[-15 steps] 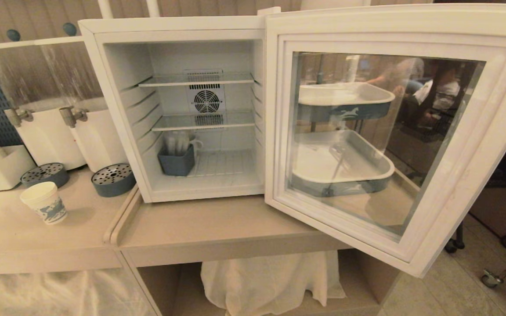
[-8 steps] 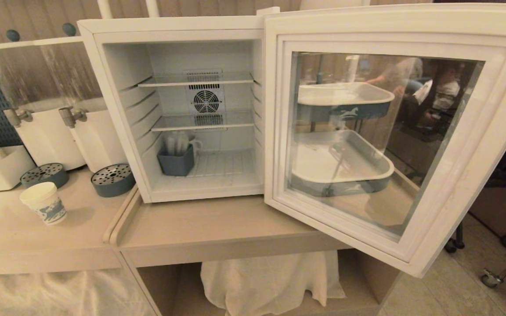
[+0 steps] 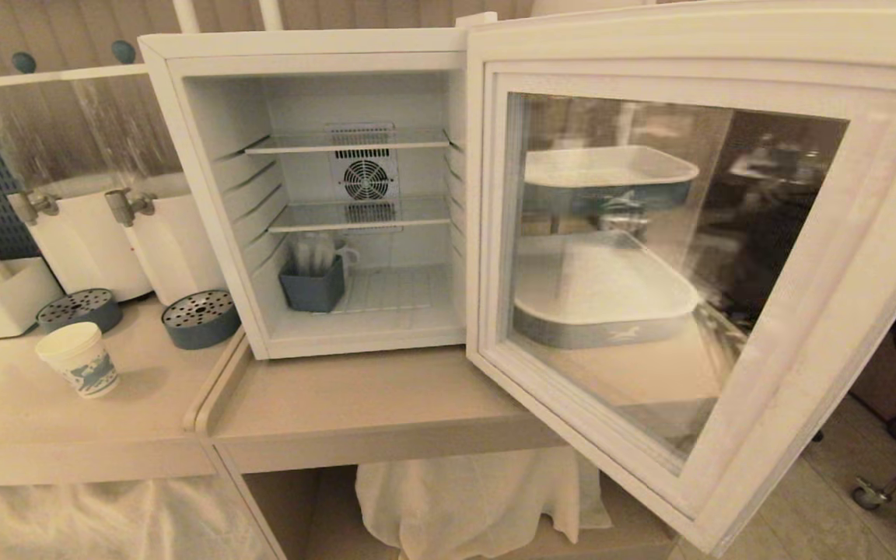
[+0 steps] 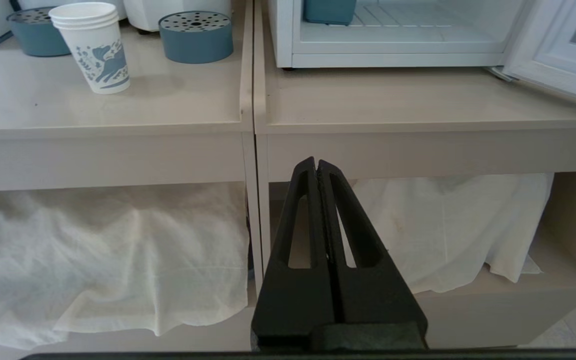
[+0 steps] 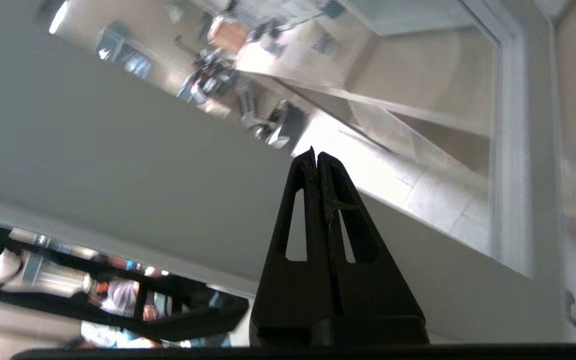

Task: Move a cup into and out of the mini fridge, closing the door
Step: Close the freezer door

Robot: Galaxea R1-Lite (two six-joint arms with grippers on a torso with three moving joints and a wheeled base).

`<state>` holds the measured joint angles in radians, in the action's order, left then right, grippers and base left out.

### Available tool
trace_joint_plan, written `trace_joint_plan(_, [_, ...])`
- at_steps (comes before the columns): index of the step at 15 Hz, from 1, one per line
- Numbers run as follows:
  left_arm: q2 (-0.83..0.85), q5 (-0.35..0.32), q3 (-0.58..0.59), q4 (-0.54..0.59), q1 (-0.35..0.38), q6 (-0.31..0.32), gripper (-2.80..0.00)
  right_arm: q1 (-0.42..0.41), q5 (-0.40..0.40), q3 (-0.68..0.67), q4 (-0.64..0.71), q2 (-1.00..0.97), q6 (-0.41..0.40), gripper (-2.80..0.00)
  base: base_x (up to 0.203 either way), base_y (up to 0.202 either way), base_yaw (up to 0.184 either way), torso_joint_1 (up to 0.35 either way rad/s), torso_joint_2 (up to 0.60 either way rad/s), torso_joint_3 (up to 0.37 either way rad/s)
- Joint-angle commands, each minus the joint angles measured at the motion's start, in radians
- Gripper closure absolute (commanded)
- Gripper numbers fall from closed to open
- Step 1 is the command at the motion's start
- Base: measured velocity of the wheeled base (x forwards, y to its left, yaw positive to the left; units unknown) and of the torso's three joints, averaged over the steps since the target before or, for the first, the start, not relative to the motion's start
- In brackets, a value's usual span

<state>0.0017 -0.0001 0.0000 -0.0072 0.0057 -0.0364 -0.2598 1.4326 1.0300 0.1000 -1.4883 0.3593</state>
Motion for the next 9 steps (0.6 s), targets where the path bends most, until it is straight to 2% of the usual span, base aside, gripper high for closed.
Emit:
trace_joint_plan(1, [0.001, 0.0, 0.002, 0.0, 0.0, -0.001, 0.0, 0.122, -0.109, -0.035, 0.004, 0.144, 0.063, 0.0, 0.0, 0.0, 0.0, 0.0, 0.0, 0.0])
trace_joint_plan(4, [0.001, 0.002, 0.002, 0.0, 0.0, -0.005, 0.0, 0.391, -0.371, -0.042, -0.01, 0.244, 0.245, 0.0, 0.0, 0.0, 0.0, 0.0, 0.0, 0.0])
trace_joint_plan(5, [0.001, 0.002, 0.002, 0.0, 0.0, -0.005, 0.0, 0.508, -0.475, -0.033, -0.027, 0.263, 0.302, 0.0, 0.0, 0.0, 0.0, 0.0, 0.0, 0.0])
trace_joint_plan(6, [0.001, 0.002, 0.002, 0.0, 0.0, -0.005, 0.0, 0.631, -0.605, -0.02, -0.051, 0.276, 0.358, 0.0, 0.0, 0.0, 0.0, 0.0, 0.0, 0.0])
trace_joint_plan(7, [0.001, 0.002, 0.002, 0.0, 0.0, -0.005, 0.0, 0.716, -0.754, -0.003, -0.073, 0.281, 0.403, 0.0, 0.0, 0.0, 0.0, 0.0, 0.0, 0.0])
trace_joint_plan(8, [0.001, 0.002, 0.002, 0.0, 0.0, -0.005, 0.0, 0.769, -0.858, 0.015, -0.094, 0.284, 0.443, 0.0, 0.0, 0.0, 0.0, 0.0, 0.0, 0.0])
trace_joint_plan(9, [0.001, 0.002, 0.002, 0.0, 0.0, -0.005, 0.0, 0.783, -0.887, 0.022, -0.107, 0.264, 0.452, 0.0, 0.0, 0.0, 0.0, 0.0, 0.0, 0.0])
